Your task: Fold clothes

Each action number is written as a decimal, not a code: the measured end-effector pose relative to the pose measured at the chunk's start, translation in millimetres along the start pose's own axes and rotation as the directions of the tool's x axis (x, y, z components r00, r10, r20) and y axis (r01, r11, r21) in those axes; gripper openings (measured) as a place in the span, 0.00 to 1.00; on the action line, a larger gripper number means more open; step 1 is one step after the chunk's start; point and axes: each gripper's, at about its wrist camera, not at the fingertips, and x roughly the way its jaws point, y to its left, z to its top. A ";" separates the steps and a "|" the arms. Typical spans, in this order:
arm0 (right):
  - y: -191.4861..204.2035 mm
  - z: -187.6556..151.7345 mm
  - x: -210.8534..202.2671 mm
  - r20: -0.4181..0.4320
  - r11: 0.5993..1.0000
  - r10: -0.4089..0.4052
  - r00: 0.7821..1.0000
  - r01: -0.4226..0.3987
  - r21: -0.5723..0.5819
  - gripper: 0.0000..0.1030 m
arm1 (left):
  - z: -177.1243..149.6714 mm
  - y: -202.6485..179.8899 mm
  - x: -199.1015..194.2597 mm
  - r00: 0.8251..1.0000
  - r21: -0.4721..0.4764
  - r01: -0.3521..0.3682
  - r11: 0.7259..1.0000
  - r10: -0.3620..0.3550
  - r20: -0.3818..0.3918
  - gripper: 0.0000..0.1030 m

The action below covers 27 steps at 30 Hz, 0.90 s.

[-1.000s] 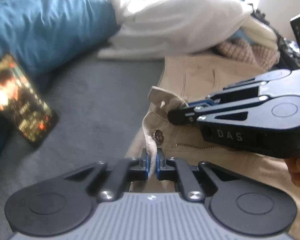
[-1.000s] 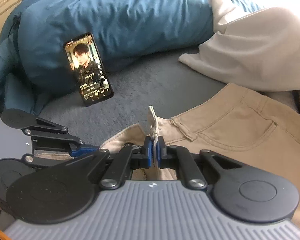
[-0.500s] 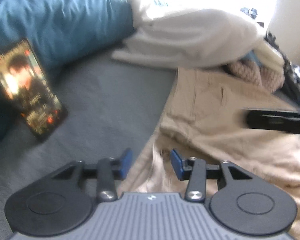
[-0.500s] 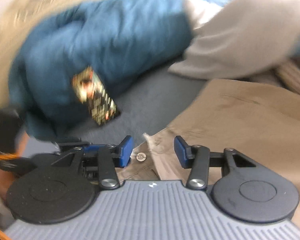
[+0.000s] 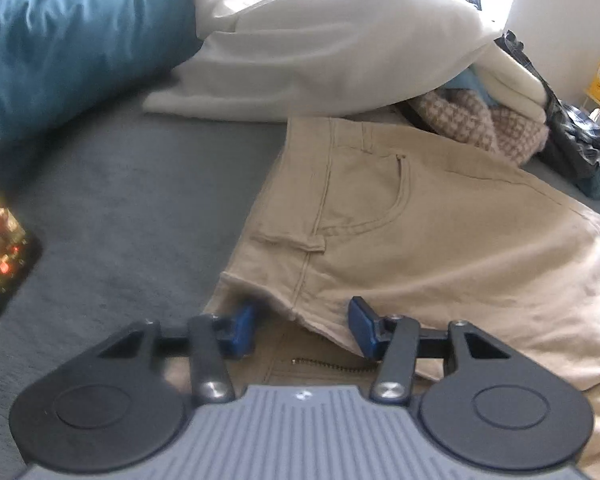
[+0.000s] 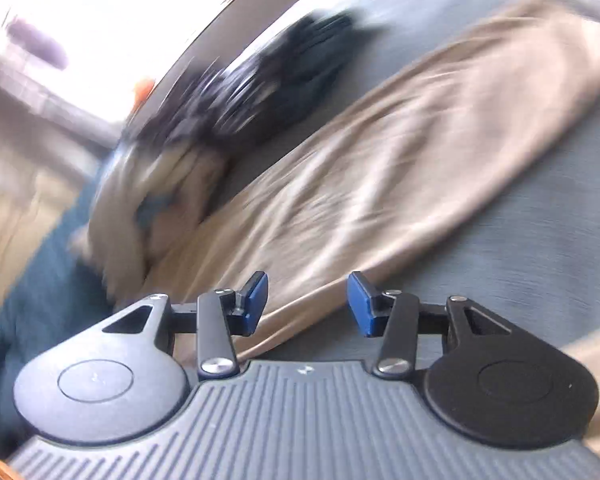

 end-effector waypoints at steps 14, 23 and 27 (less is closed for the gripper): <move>-82.4 38.6 -98.5 0.188 0.978 0.128 0.974 -0.155 0.137 0.43 | -11.3 -28.1 -95.2 0.985 -0.090 -0.174 0.981 0.172 -0.025 0.78; -52.0 129.3 -43.5 0.026 0.909 0.415 0.910 -0.415 0.034 0.43 | -55.2 -29.7 -176.3 0.950 -0.320 -0.312 0.894 0.290 -0.115 0.78; -36.3 162.0 -42.3 -0.040 0.903 0.429 0.902 -0.429 0.020 0.43 | -57.2 -32.6 -185.8 0.942 -0.380 -0.333 0.863 0.289 -0.170 0.78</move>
